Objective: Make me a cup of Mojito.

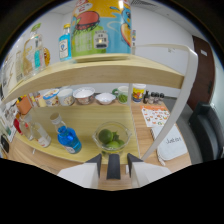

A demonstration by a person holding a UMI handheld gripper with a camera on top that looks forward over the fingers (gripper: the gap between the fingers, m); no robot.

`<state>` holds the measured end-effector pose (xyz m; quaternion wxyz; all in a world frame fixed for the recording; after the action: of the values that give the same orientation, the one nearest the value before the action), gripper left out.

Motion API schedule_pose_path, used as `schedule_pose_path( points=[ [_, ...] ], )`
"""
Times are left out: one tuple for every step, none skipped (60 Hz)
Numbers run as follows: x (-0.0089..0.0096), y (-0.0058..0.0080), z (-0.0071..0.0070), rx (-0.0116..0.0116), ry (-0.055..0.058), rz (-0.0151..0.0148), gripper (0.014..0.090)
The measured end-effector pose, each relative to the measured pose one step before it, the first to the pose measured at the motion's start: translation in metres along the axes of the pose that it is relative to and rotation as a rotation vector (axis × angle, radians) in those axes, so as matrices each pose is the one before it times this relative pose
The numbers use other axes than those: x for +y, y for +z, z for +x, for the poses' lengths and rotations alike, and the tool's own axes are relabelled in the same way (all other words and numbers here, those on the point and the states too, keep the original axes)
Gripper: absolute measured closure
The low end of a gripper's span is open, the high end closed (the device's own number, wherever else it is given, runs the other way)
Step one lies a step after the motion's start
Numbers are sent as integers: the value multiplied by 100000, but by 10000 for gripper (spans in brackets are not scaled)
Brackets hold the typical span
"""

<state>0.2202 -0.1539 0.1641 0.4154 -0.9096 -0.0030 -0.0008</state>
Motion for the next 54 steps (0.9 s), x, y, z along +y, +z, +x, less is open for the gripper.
schedule_pose_path(
  points=[
    [78, 112, -37, -224, 106, -430, 615],
    [85, 102, -23, -126, 169, -420, 638],
    [87, 86, -110, -434, 157, -370, 657],
    [74, 59, -183, -746, 196, -306, 678],
    [-41, 53, -90, -689, 191, -415, 704],
    [198, 22, -5, 58, 79, -423, 717],
    [76, 43, -11, 56, 45, -290, 719],
    [7, 31, -92, -92, 71, -78, 719],
    [11, 10, -32, -44, -74, -52, 719],
    [-18, -6, 19, 72, -106, 61, 719],
    [-31, -2, 48, 215, -85, 170, 741],
    [20, -6, 7, 144, -168, -22, 730],
    [-45, 3, 53, 421, 40, 333, 842],
    [-107, -32, 135, 764, 149, 606, 863],
    [-45, 4, 130, 710, 169, 553, 866],
    [22, -27, 44, 369, -49, -99, 867],
    [87, -13, 54, 382, 9, -369, 868],
    [30, -10, 43, 299, 22, -203, 873],
    [-9, -20, -14, 102, 315, -41, 873],
    [-8, -27, -29, -59, 445, -27, 873],
    [7, -35, -17, -40, 443, -54, 877],
    [2, -41, 15, 105, 390, -42, 878],
    [-11, -55, 1, 89, 295, 50, 879],
    [-21, -56, 56, 244, 118, 197, 881],
    [2, -71, 68, 470, 89, 77, 881],
    [-40, -67, 54, 479, -27, 245, 883],
    [-23, -75, 92, 635, -149, 187, 883],
    [-50, -103, 59, 511, -332, 339, 885],
    [-52, -114, 47, 464, -436, 403, 885],
    [-52, -133, 18, 336, -485, 458, 885],
    [-53, -141, 17, 375, -421, 483, 888],
    [-66, -161, 5, 283, -320, 435, 888],
    [-85, -191, 14, 220, -183, 433, 889],
    [-113, -207, 7, 272, -14, 555, 890],
    [-108, -234, -27, 161, 43, 556, 891],
    [-101, -266, -55, 158, 88, 488, 891],
    [-122, -277, -65, -1, 95, 506, 891],
    [-143, -309, -70, -7, 227, 565, 891],
    [-169, -319, -54, 81, 311, 650, 892],
    [-174, -337, -57, 141, 265, 734, 893],
    [-123, -359, -69, 78, 67, 569, 893],
    [-133, -381, -102, -74, -66, 641, 893],
    [-126, -438, -127, -97, 28, 705, 893],
    [-125, -421, -116, -12, 72, 728, 893],
    [-96, -380, -127, -60, 211, 578, 893],
    [-21, -395, -164, -180, 134, 466, 893],
    [30, -375, -184, -303, 106, 260, 893],
    [58, -380, -211, -282, 295, 209, 893],
    [77, -359, -208, -175, 505, 239, 892],
    [138, -362, -237, -219, 431, 129, 892],
    [216, -346, -280, -385, 155, -130, 893],
    [272, -338, -307, -439, 20, -241, 893],
    [320, -306, -212, -228, 233, 69, 892],
    [316, -188, -155, -170, 334, 216, 892]
  ],
)
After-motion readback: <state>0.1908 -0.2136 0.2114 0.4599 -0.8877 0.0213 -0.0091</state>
